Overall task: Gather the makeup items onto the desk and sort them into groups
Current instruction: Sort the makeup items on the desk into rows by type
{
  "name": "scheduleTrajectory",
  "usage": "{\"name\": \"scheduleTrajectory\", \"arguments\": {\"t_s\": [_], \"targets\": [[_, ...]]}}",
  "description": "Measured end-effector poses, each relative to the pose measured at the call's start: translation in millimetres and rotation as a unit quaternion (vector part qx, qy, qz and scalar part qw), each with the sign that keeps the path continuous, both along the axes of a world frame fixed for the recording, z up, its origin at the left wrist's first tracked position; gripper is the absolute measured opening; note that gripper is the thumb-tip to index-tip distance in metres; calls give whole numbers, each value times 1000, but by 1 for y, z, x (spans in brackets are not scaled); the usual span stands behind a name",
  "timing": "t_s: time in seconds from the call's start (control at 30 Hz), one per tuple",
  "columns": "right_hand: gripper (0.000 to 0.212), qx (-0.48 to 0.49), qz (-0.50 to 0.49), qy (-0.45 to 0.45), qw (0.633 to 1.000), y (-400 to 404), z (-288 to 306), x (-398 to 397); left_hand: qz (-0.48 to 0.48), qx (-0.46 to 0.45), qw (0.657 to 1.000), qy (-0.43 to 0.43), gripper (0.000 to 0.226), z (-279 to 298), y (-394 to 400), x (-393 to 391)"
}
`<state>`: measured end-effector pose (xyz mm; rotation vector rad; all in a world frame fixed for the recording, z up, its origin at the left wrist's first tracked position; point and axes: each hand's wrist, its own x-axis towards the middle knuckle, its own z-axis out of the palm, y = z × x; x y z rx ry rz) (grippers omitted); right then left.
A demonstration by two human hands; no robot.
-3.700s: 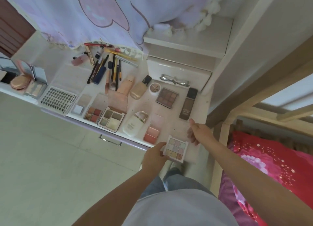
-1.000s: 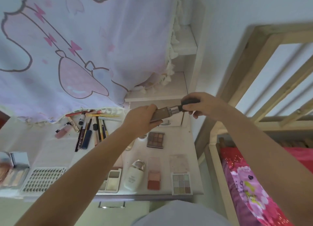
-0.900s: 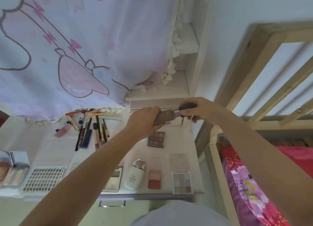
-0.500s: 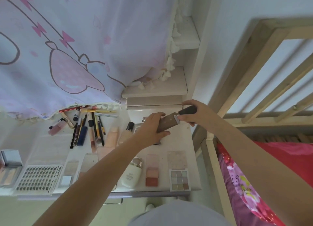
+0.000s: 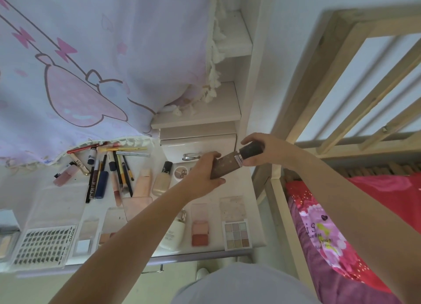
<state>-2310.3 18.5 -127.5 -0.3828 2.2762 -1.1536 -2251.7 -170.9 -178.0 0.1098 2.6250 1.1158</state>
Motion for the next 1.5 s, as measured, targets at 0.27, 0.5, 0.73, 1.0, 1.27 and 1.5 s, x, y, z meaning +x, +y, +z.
{"name": "scheduleTrajectory", "arguments": {"t_s": [0.27, 0.5, 0.73, 1.0, 1.27, 1.5], "targets": [[39, 281, 245, 96, 923, -19, 1, -11, -53, -67, 995, 60, 54, -11, 4, 3], [34, 263, 276, 108, 918, -30, -29, -8, -21, -64, 997, 36, 50, -30, 2, 11], [22, 464, 409, 303, 725, -61, -54, -9, 44, -149, 987, -32, 64, -53, -22, 20], [19, 575, 446, 398, 559, -88, -72, -23, 69, -223, 971, -57, 46, -68, -47, 33], [22, 543, 483, 508, 463, -86, -88, -12, 65, -227, 970, -47, 44, -72, -66, 34], [25, 553, 487, 511, 443, -85, -87, 1, 61, -253, 964, -49, 37, -71, -73, 34]]}}
